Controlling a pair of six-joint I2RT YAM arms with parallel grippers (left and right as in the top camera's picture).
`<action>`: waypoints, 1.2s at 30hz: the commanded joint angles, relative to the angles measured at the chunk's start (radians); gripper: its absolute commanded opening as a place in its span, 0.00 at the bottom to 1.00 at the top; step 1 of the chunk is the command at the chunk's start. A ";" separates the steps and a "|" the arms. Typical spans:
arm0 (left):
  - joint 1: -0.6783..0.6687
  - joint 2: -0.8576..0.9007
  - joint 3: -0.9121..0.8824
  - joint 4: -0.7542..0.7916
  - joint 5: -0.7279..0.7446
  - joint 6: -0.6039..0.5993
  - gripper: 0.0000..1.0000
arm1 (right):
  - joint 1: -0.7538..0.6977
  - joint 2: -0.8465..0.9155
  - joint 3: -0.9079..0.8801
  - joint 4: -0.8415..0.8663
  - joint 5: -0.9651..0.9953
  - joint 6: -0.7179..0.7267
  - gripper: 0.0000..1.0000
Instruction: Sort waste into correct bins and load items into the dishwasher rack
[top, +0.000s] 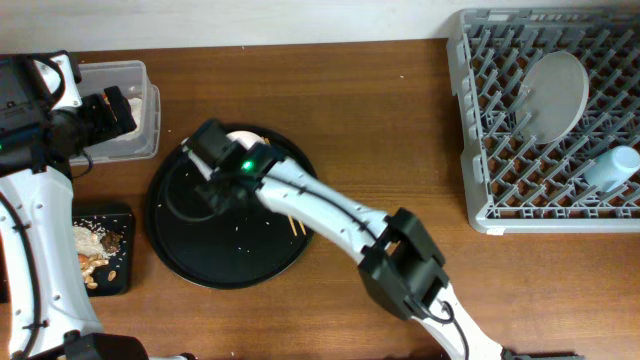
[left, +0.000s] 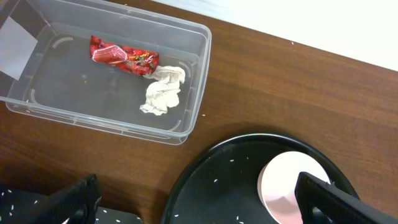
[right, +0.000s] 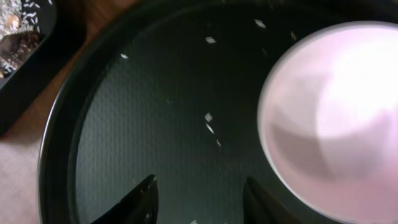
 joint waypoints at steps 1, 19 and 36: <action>0.002 0.002 -0.001 0.002 -0.004 -0.009 0.99 | -0.004 0.047 0.003 0.048 0.116 -0.030 0.44; 0.002 0.002 -0.001 0.002 -0.003 -0.009 0.99 | -0.073 0.079 -0.010 0.083 -0.034 -0.039 0.43; 0.002 0.002 -0.001 0.002 -0.003 -0.009 0.99 | -0.056 0.080 -0.088 0.087 -0.013 -0.015 0.18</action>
